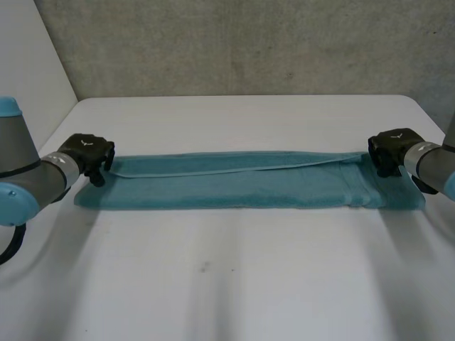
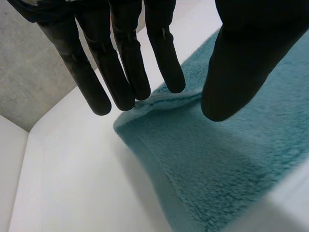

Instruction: Fold the laundry

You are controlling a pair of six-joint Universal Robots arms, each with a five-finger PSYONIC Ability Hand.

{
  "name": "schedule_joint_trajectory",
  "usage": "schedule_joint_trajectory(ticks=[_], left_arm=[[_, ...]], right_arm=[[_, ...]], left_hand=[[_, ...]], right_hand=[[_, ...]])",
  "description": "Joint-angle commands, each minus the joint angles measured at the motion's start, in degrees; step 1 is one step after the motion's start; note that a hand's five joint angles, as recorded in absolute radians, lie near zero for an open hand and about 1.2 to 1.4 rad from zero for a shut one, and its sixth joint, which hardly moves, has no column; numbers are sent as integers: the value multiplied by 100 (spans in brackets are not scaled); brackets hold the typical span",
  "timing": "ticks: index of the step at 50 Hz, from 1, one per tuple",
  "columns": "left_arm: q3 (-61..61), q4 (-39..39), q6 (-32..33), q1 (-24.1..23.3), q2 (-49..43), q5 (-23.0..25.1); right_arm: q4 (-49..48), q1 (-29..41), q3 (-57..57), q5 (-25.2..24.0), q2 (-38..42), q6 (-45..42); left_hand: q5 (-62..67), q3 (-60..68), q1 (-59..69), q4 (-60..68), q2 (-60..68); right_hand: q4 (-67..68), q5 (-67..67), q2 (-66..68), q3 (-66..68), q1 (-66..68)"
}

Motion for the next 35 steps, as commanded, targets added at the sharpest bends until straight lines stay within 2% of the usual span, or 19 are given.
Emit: schedule_joint_trajectory(ticks=[1, 10, 15, 17, 19, 23, 24, 28, 35], left_arm=[[410, 298, 197, -16, -274, -16], [60, 993, 250, -25, 340, -77], [-512, 1161, 250, -25, 833, -174], [-828, 1161, 250, -25, 1070, -157], [-1030, 1170, 250, -25, 1202, -148], [-1382, 1161, 250, -25, 1388, -113], [-1426, 1144, 241, -25, 1396, -104], [-1409, 1073, 250, -16, 1318, -86], [-1164, 880, 268, 10, 861, -77]], right_arm=[[41, 4, -997, 461, 419, 66], [-197, -13, -701, 646, 25, 567], [-363, -75, 562, 453, -967, 620], [-425, -75, 758, 392, -1091, 620], [-688, -118, 1547, 85, -1591, 533], [-978, -381, 2348, -92, -2067, 541], [-979, -382, 2350, -92, -2068, 541], [-1233, -523, 3009, -145, -2305, 532], [-1611, -541, 3484, -145, -2297, 524]], left_hand=[[-3699, -3696, -3655, -3699, -3658], [-3699, -3696, -3655, -3699, -3658], [-3699, -3696, -3655, -3699, -3658], [-3699, -3696, -3655, -3699, -3658], [-3628, -3625, -3583, -3628, -3586], [-2823, -2820, -2779, -2823, -2782], [-1871, -1868, -1826, -1871, -1829], [-301, -298, -257, -301, -260], [-62, -59, -17, -61, -20]], right_hand=[[-4985, -4981, -4980, -4981, -4055], [-4985, -4981, -4980, -4981, -4055], [-4985, -4981, -4980, -4981, -4055], [-4985, -4981, -4980, -4981, -4055], [-4985, -4981, -4980, -4981, -4055], [-4985, -4981, -4980, -4981, -4055], [-4985, -4981, -4980, -4981, -4055], [-4985, -4981, -4980, -4981, -4055], [-4985, -4981, -4980, -4981, -4055]])
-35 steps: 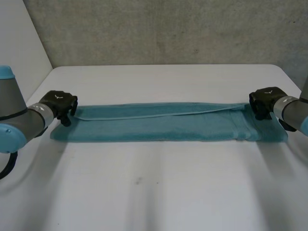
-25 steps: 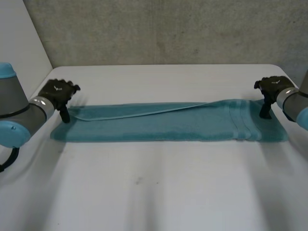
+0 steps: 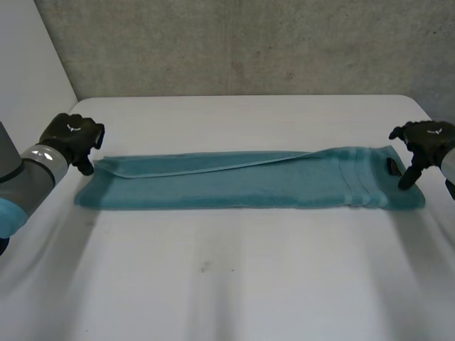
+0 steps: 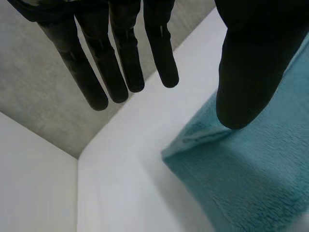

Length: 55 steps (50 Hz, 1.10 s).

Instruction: Fold the laundry

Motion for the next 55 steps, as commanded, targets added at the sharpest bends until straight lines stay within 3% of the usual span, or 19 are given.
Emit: schedule_joint_trajectory(ticks=[1, 16, 18, 20, 27, 34, 39, 40, 45, 50, 55], left_arm=[[347, -295, 27, 34, -536, 11], [1314, -498, 53, 43, -1635, 2], [1578, -490, 62, 43, -1803, -7], [1849, -394, 71, 43, -1917, 11], [2150, 554, 27, 43, -1883, -208], [1659, 626, 45, 17, -1672, -315], [1009, 644, 53, 8, -1259, -288], [834, 618, 27, 8, -1102, -288], [261, 565, 1, -1, -582, -271], [-170, 241, 1, 25, -265, -262], [-144, -50, 9, 43, -414, -244]], right_arm=[[-354, -25, 400, 15, 38, -7], [-407, 10, 532, 85, 91, -323], [-407, 18, 541, 94, 100, -340], [-407, 19, 541, 94, 91, -341], [-407, 27, 655, 85, 91, -341], [-407, -8, 743, 41, 39, -341], [-407, -25, 708, 68, 30, -341], [-407, -25, 699, 68, 30, -341], [-416, -25, 717, 68, 56, -358], [-416, -8, 734, 94, 82, -507], [-416, 1, 743, 94, 82, -604]], left_hand=[[801, 786, 685, 770, 771], [684, 669, 568, 653, 654], [-671, -685, -787, -701, -701], [-2854, -2868, -2970, -2884, -2884], [-2854, -2868, -2970, -2884, -2884], [-2854, -2868, -2970, -2884, -2884], [-2246, -2261, -2362, -2277, -2276], [-1278, -1292, -1394, -1308, -1308], [1083, 1069, 967, 1053, 1053], [1942, 1928, 1826, 1912, 1912], [1996, 1981, 1879, 1965, 1966]], right_hand=[[-335, -379, -263, -225, -187], [-335, -379, -263, -225, -187], [-335, -379, -263, -225, -187], [-335, -379, -263, -225, -187], [-335, -379, -263, -225, -187], [-335, -379, -263, -225, -187], [-335, -379, -263, -225, -187], [-335, -379, -263, -225, -187], [-335, -379, -263, -225, -187], [-335, -379, -263, -225, -187], [-335, -379, -263, -225, -187]])
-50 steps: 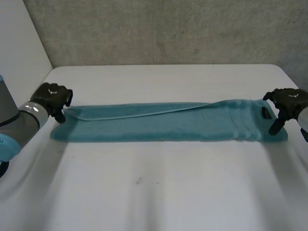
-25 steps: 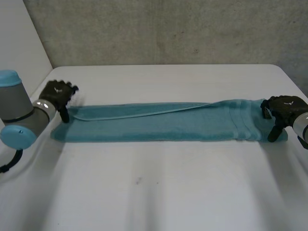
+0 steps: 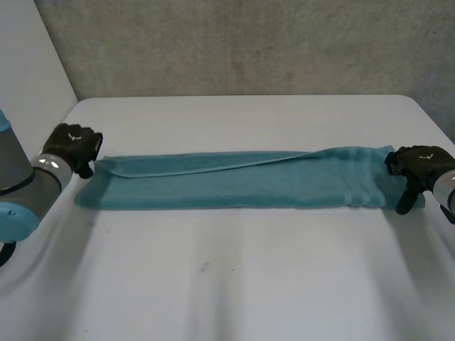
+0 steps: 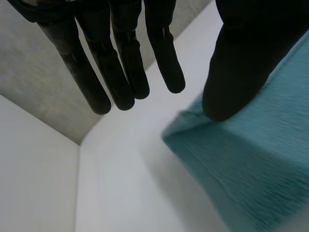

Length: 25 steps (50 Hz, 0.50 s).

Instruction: Fold the laundry

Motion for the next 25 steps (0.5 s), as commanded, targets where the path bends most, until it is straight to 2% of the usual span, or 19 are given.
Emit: schedule_joint_trajectory(ticks=[1, 9, 16, 18, 20, 25], left_arm=[[-56, -452, 21, 26, -204, 23], [646, -444, 21, 35, -1022, 23], [1254, -435, 39, 26, -1392, 41], [1665, -435, 30, 26, -1603, 128], [2139, -417, 30, 26, -1822, 147], [2590, -391, 4, 26, -1858, 76]], right_arm=[[9, 23, 16, 19, 23, -171], [9, 32, 68, 19, 23, -188], [9, 32, 86, 19, 32, -197], [9, 32, 95, 19, 32, -197], [9, 32, 104, 19, 23, -197], [9, 41, 147, 19, 15, -197]], left_hand=[[894, 867, 829, 852, 852], [777, 749, 712, 735, 734], [322, 295, 257, 280, 280], [-1202, -1229, -1266, -1244, -1244], [-3502, -3529, -3567, -3544, -3544], [-3934, -3961, -3998, -3976, -3976]], right_hand=[[-335, -379, -263, -225, -187], [-335, -379, -263, -225, -187], [-335, -379, -263, -225, -187], [-335, -379, -263, -225, -187], [-335, -379, -263, -225, -187], [-335, -379, -263, -225, -187]])
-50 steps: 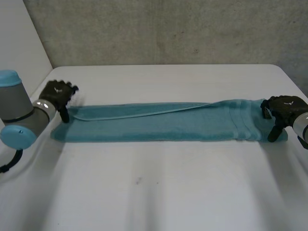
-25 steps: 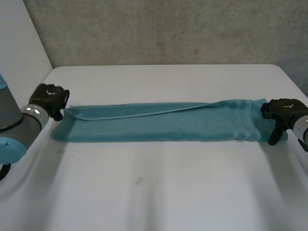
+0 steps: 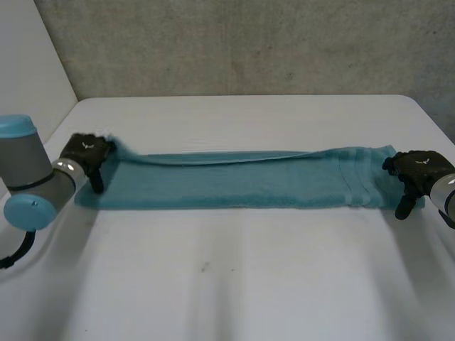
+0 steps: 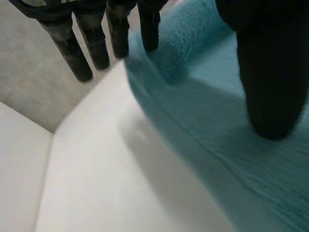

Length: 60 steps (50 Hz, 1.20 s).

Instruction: Fold the laundry

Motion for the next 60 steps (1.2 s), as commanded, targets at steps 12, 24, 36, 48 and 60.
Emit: schedule_joint_trajectory(ticks=[12, 24, 36, 48, 60], left_arm=[[-898, 322, -14, -107, 798, -14], [-2462, 358, -163, -255, 2230, 39], [-2701, 551, -1086, -353, 2399, 21], [-2938, 946, -1113, -353, 2399, 12], [-2982, 946, -1113, -353, 2425, 12]], right_arm=[[8, -28, 84, -106, -66, -131], [-35, -361, 382, -394, -84, -386], [-633, -511, 348, -906, 83, -360], [-818, -494, 31, -879, 628, -377], [-958, -713, -329, -63, 699, -439]], left_hand=[[-1240, -1308, -1009, -1243, -1280], [-1139, -1207, -908, -1142, -1179], [-1072, -1140, -841, -1075, -1112], [-1072, -1140, -841, -1075, -1112], [-1072, -1140, -841, -1075, -1112]], right_hand=[[-335, -379, -263, -225, -187], [-335, -379, -263, -225, -187], [1574, 1531, 1646, 1684, 1722], [2616, 2573, 2688, 2727, 2765], [6665, 6621, 6737, 6775, 6813]])
